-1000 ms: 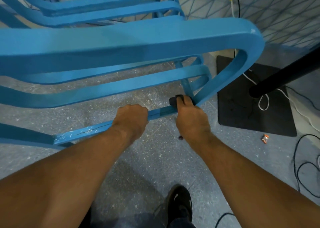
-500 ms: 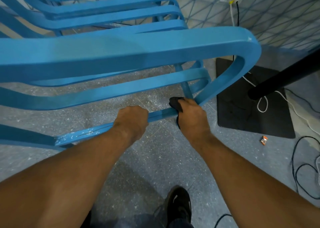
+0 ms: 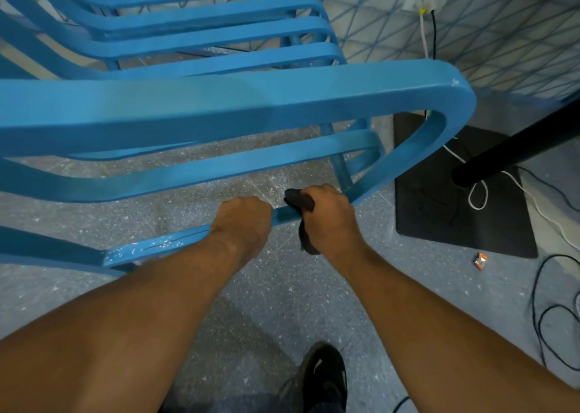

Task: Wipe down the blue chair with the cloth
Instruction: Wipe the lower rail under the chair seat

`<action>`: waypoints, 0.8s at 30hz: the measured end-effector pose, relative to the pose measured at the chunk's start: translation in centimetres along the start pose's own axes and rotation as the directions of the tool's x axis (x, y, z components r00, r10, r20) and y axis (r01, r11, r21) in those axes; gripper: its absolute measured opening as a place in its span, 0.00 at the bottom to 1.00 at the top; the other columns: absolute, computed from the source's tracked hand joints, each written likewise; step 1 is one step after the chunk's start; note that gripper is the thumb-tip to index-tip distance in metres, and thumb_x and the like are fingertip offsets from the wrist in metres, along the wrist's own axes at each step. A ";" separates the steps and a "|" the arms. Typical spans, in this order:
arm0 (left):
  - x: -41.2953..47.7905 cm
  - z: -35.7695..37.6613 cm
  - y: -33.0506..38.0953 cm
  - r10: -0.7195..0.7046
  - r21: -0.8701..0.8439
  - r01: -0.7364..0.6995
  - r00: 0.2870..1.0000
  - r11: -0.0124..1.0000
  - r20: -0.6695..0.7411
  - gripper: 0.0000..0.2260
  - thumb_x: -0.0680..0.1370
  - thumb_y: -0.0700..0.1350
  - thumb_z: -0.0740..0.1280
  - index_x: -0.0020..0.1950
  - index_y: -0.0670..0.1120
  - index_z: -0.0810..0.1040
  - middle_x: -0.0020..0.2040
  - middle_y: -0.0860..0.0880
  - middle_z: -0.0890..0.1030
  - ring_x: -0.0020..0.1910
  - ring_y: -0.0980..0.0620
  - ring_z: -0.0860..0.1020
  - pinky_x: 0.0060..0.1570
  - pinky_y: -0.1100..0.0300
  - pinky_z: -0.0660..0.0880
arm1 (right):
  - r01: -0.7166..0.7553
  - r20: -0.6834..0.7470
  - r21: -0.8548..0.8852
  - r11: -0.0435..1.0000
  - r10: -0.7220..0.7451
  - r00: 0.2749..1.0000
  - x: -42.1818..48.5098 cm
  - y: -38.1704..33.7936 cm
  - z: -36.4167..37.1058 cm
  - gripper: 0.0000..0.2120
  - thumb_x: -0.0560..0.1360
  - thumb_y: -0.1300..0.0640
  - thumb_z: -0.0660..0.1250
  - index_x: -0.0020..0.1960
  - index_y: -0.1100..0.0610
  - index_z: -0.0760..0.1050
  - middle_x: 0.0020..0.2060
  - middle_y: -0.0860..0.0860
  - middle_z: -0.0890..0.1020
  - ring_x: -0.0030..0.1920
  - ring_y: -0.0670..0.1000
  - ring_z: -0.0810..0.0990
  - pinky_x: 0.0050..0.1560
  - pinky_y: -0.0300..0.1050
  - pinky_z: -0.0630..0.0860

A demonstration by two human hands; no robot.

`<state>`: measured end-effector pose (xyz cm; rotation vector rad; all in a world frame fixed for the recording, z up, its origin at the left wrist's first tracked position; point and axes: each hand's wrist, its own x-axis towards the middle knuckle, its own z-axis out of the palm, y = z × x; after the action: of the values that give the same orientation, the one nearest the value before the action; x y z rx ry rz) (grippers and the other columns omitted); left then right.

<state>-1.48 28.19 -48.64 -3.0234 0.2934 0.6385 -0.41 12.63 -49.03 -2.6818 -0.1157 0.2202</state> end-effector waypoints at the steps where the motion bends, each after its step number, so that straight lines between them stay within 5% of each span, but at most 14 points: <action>1: 0.1 0.0 0.0 0.004 -0.003 -0.004 1.000 1.000 0.002 0.10 0.81 0.51 0.61 0.58 0.48 0.76 0.51 0.49 0.79 0.49 0.48 0.78 0.44 0.57 0.71 | 0.012 0.011 0.001 1.000 -0.012 1.000 0.1 0.0 0.0 0.08 0.77 0.61 0.65 0.54 0.57 0.80 0.49 0.55 0.79 0.48 0.55 0.79 0.48 0.43 0.73; 6: 0.1 -0.2 -0.3 0.020 -0.042 -0.020 1.000 0.999 0.012 0.12 0.82 0.53 0.60 0.58 0.48 0.76 0.51 0.49 0.79 0.49 0.49 0.78 0.47 0.57 0.73 | -0.056 -0.030 0.068 0.996 0.058 0.998 0.5 2.3 -1.8 0.08 0.78 0.55 0.65 0.50 0.58 0.79 0.46 0.54 0.81 0.46 0.54 0.79 0.49 0.45 0.74; 24: 0.1 -0.1 -0.2 0.008 -0.005 -0.008 1.000 1.000 -0.003 0.12 0.81 0.54 0.61 0.58 0.49 0.77 0.51 0.49 0.79 0.49 0.49 0.78 0.46 0.57 0.72 | -0.103 0.011 0.147 0.984 0.103 0.995 0.4 0.0 0.2 0.08 0.78 0.60 0.65 0.55 0.56 0.79 0.51 0.52 0.80 0.51 0.52 0.78 0.55 0.44 0.75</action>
<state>-1.38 28.34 -48.61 -3.0293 0.3041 0.6370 -0.06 12.76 -49.31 -2.5420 0.0370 0.2555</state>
